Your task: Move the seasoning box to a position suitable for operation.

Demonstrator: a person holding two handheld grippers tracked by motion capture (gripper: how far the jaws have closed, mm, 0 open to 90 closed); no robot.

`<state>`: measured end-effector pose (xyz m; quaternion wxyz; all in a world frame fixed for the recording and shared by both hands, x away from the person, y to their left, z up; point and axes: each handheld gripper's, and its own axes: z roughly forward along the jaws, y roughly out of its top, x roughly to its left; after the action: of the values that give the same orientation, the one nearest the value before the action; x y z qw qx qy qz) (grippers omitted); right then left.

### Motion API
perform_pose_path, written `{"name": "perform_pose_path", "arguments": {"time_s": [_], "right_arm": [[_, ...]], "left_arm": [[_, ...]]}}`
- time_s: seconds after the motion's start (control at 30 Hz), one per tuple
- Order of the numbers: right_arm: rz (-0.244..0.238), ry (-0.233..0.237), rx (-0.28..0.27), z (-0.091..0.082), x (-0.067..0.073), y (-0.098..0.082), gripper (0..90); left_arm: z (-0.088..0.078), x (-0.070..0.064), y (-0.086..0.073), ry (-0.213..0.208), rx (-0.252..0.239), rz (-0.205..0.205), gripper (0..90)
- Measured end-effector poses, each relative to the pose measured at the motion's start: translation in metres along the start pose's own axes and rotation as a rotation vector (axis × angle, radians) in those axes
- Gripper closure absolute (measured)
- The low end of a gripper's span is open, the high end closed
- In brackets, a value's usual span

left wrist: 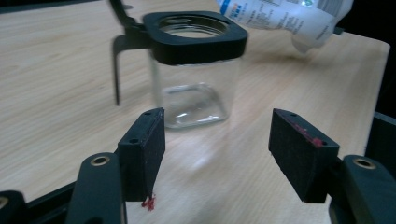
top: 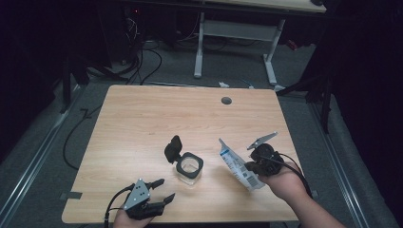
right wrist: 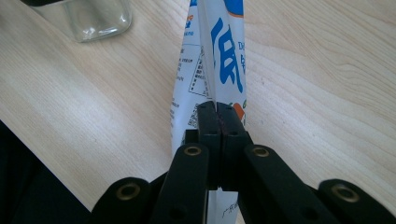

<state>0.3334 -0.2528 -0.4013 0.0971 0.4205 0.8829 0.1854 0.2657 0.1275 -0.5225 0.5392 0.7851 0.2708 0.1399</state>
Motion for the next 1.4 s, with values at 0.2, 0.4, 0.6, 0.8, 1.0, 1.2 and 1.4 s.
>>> {"name": "perform_pose_path", "arguments": {"time_s": [0.2, 0.4, 0.6, 0.8, 1.0, 1.2, 1.4], "right_arm": [[-0.001, -0.001, 0.007, -0.001, 0.001, 0.000, 90.0], [-0.010, -0.002, 0.000, -0.004, 0.001, 0.001, 90.0], [-0.019, 0.007, -0.008, -0.010, 0.004, 0.003, 90.0], [-0.031, 0.009, -0.014, -0.016, 0.011, 0.008, 90.0], [-0.034, 0.026, -0.027, -0.020, 0.018, 0.013, 90.0], [-0.055, 0.036, -0.036, -0.021, 0.025, 0.017, 90.0], [-0.070, 0.047, -0.044, -0.023, 0.031, 0.024, 90.0]], "left_arm": [[0.011, -0.013, 0.003, -0.060, -0.006, -0.018, 34.8], [0.024, -0.031, 0.011, -0.106, -0.031, -0.014, 29.5], [0.041, -0.048, 0.018, -0.153, -0.026, 0.019, 25.6], [0.061, -0.057, 0.024, -0.186, -0.020, 0.023, 24.5], [0.075, -0.061, 0.029, -0.178, -0.011, 0.043, 24.5], [0.084, -0.064, 0.032, -0.160, -0.024, 0.059, 24.6], [0.090, -0.067, 0.034, -0.157, -0.022, 0.076, 24.7]]}}
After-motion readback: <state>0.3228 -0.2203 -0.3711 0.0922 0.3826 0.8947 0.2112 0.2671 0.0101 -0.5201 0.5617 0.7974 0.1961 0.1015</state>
